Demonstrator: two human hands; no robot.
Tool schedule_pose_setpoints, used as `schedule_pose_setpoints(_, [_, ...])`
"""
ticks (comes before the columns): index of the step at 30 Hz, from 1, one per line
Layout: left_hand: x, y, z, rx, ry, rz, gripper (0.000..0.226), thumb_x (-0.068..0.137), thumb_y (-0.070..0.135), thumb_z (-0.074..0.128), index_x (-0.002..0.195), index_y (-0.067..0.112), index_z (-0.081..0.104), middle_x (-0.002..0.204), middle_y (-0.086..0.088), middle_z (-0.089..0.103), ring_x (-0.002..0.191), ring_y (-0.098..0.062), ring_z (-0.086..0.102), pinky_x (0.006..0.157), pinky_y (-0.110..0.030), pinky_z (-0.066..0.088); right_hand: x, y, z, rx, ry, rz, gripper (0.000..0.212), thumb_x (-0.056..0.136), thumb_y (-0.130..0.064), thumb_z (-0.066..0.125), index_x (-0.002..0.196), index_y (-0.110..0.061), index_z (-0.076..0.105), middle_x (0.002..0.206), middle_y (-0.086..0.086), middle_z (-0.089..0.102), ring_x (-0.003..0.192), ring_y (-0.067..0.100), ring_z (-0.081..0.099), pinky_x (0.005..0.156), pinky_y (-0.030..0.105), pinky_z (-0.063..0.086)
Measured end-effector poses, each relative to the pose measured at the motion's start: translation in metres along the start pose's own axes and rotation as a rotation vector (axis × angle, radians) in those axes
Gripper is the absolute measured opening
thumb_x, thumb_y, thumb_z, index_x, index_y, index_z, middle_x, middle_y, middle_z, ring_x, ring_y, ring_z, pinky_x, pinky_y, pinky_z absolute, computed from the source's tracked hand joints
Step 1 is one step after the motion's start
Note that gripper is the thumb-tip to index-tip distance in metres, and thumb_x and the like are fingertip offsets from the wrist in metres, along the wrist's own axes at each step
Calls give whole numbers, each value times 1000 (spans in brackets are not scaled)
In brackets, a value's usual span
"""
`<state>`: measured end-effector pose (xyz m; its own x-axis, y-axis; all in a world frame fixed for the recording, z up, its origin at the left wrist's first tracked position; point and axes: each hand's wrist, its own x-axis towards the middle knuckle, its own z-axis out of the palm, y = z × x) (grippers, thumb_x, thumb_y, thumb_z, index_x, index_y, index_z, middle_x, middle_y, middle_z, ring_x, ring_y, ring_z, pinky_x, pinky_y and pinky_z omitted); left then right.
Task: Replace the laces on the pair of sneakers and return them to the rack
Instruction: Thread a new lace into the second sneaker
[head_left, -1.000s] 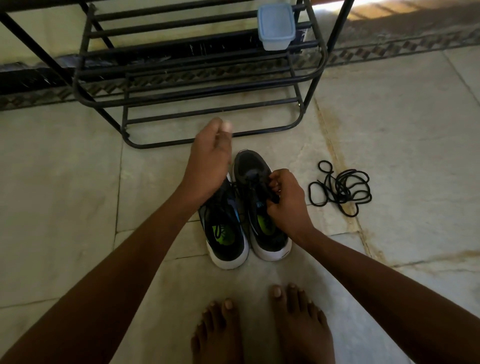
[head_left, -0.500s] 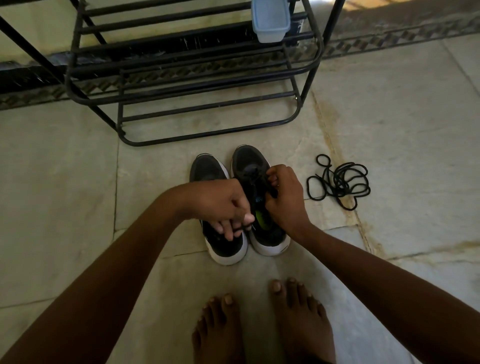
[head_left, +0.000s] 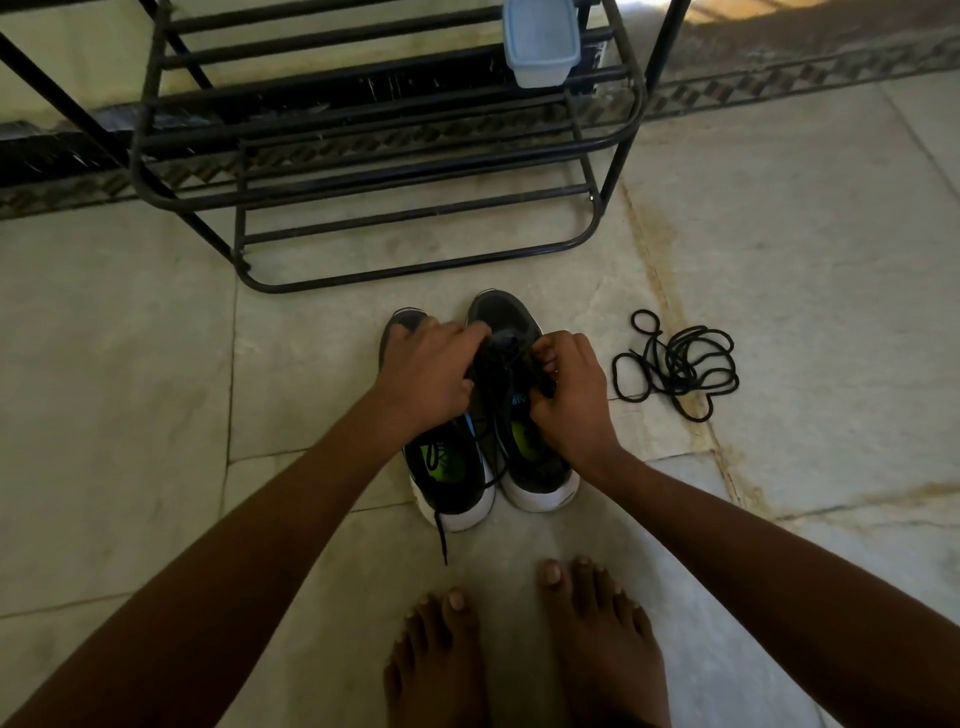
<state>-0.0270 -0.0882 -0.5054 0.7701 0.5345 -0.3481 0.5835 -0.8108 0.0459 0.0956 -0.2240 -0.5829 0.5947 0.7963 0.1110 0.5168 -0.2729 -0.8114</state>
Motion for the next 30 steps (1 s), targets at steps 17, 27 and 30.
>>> schedule_pose_setpoints(17, [-7,-24,-43,-974,494,-15,14,91,12,76,103,18,77,91,7,74,62,-18,67,61,-33,54,1,1,-2,24,-55,43,39,72,4,66,104,-15,55,103,0,48,88,14,51,72,14,40])
schedule_pose_setpoints(27, [-12,-6,-56,-1090,519,175,12,93,15,76,104,11,78,89,-1,77,70,-37,70,66,-53,58,11,-26,-36,254,-17,-97,44,77,-4,68,119,-8,55,118,3,59,116,17,57,87,28,50])
schedule_pose_setpoints(30, [-13,1,-62,-1111,513,211,13,91,9,77,104,7,78,93,-2,76,87,-18,74,75,-33,61,34,-54,-47,704,-319,39,50,81,23,52,125,1,40,120,15,64,118,22,62,82,25,52])
